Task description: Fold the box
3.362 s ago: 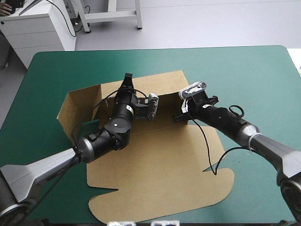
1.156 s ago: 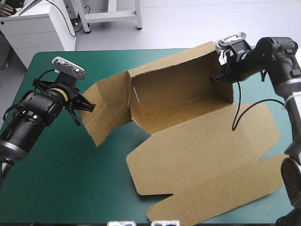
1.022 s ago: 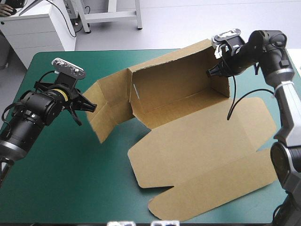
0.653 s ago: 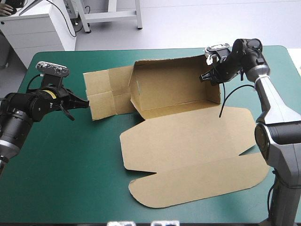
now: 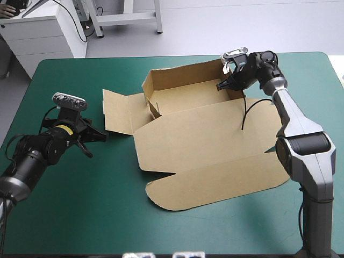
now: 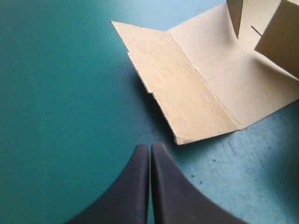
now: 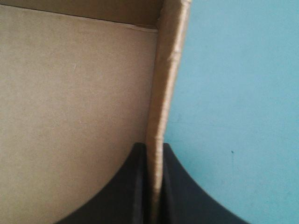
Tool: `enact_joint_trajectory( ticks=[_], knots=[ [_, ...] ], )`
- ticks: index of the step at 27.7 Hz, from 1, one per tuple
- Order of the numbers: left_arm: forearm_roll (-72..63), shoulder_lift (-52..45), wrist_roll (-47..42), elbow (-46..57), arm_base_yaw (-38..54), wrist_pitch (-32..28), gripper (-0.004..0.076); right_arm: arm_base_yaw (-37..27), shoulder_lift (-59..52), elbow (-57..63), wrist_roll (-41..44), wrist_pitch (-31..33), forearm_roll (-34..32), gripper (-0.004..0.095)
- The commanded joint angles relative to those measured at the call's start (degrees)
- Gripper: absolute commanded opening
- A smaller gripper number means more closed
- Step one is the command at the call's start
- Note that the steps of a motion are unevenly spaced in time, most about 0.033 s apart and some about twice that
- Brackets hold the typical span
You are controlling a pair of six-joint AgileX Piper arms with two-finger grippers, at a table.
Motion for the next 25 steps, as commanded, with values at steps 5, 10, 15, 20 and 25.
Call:
enact_joint_trajectory(
  ticks=[5,10,15,20,25],
  knots=[
    [0.8,-12.1,-0.2,4.5,0.0,-7.1,-0.0008,0.5,-6.1,8.2,0.8,14.0,-0.9,-0.0013],
    [0.8,-15.7,-0.2,5.4,0.0,-7.1,-0.0008,0.6,-10.4,15.3,0.5,13.9,-3.6,-0.0014],
    [0.8,-15.9,-0.2,5.4,0.0,-7.2,-0.0008,0.6,-10.5,15.2,0.7,13.9,0.2,0.0006],
    [0.8,-15.9,-0.2,5.4,0.0,-6.9,-0.0008,0.6,-10.9,13.6,-4.7,13.9,4.1,0.0284],
    [0.8,-15.9,0.4,5.4,0.0,-6.6,-0.0008,0.6,-11.8,8.1,-4.3,13.9,-0.2,0.0532]
  ],
)
